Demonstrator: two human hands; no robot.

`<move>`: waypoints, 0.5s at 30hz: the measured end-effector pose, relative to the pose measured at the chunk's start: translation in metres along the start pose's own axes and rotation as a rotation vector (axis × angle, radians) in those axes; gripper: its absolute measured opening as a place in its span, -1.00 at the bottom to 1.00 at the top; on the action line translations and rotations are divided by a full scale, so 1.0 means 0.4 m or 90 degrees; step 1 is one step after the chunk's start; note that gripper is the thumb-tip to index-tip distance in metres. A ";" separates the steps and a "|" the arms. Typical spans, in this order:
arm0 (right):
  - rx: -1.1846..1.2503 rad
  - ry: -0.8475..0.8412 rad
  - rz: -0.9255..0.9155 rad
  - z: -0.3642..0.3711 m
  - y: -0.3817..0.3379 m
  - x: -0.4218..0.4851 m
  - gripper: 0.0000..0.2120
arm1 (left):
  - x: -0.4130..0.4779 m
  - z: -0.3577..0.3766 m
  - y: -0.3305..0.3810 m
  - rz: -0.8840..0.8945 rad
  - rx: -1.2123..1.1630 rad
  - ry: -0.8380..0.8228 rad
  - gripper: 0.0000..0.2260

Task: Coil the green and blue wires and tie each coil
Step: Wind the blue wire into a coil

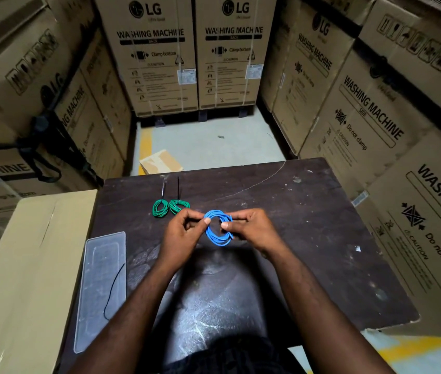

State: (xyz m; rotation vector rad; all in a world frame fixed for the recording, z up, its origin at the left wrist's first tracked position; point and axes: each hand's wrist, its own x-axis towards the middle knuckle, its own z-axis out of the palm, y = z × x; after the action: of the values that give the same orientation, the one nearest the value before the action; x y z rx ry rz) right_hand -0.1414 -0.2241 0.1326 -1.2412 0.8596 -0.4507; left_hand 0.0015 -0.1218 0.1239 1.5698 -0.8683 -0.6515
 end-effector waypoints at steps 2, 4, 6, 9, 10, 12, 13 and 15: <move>-0.016 0.038 0.001 0.011 0.005 0.004 -0.76 | -0.002 -0.002 0.000 0.005 0.005 0.015 -0.93; -0.043 0.070 -0.013 0.026 0.013 0.006 -0.80 | -0.004 -0.003 0.000 0.009 0.009 0.031 -0.94; -0.097 0.095 -0.049 0.034 0.024 0.007 -0.83 | -0.007 -0.003 -0.003 0.009 0.015 0.044 -0.94; -0.207 0.085 -0.109 0.039 0.042 0.007 -0.83 | -0.014 -0.002 -0.008 0.008 0.026 0.051 -0.93; -0.223 0.086 -0.114 0.038 0.044 0.006 -0.84 | -0.018 -0.001 -0.008 0.010 0.027 0.051 -0.92; -0.252 0.094 -0.124 0.034 0.044 0.004 -0.86 | -0.025 0.001 -0.010 0.011 0.034 0.049 -0.92; -0.276 0.097 -0.133 0.032 0.045 0.003 -0.87 | -0.029 0.002 -0.012 0.009 0.036 0.050 -0.93; -0.312 0.092 -0.137 0.025 0.046 0.003 -0.88 | -0.038 0.006 -0.017 0.002 0.041 0.059 -0.94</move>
State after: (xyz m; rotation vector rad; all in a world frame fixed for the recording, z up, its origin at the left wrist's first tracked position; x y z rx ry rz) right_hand -0.1357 -0.2134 0.1155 -1.7800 0.9986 -0.5244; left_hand -0.0077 -0.1102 0.1159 1.6423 -0.8293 -0.5487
